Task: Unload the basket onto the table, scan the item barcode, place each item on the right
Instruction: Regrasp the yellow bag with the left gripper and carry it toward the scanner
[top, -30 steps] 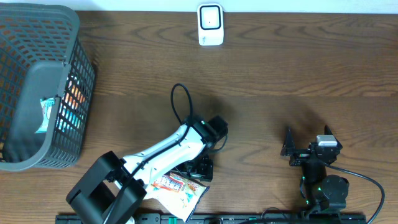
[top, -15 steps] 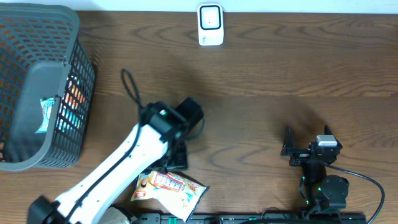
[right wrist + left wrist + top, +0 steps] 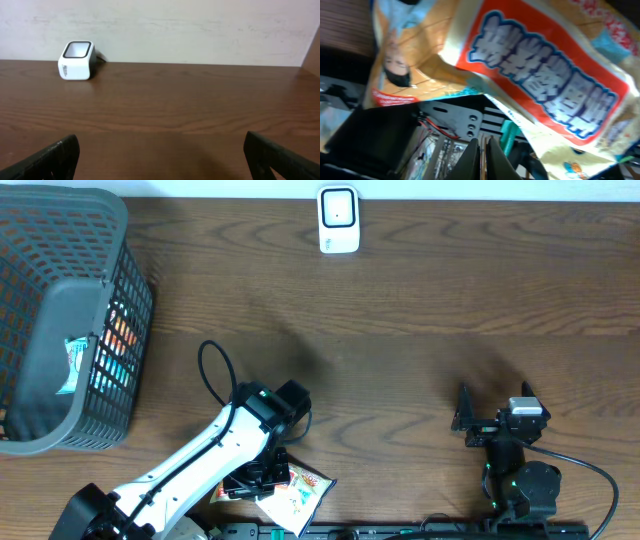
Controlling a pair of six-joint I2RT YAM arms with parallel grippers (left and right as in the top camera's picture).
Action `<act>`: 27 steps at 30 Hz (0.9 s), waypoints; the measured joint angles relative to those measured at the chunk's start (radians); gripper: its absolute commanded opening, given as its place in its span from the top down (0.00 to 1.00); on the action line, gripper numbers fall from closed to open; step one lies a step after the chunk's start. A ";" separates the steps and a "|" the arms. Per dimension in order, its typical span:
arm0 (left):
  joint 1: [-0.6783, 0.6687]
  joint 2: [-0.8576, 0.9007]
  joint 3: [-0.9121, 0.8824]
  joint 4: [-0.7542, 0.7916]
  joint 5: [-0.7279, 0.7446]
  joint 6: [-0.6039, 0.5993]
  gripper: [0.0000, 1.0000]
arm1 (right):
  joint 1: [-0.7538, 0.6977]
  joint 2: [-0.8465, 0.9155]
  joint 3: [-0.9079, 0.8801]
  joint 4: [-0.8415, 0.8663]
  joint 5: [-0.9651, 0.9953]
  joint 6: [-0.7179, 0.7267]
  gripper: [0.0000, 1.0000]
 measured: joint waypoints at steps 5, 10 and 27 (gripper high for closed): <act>0.000 0.000 -0.027 0.085 0.029 -0.003 0.93 | 0.000 0.000 0.000 0.000 0.000 0.000 0.01; 0.000 0.023 -0.125 0.226 0.085 -0.006 0.93 | 0.000 0.000 0.000 0.000 0.000 0.000 0.01; 0.231 0.038 -0.126 0.539 -0.065 0.217 0.93 | 0.000 0.000 0.000 0.000 0.000 0.000 0.01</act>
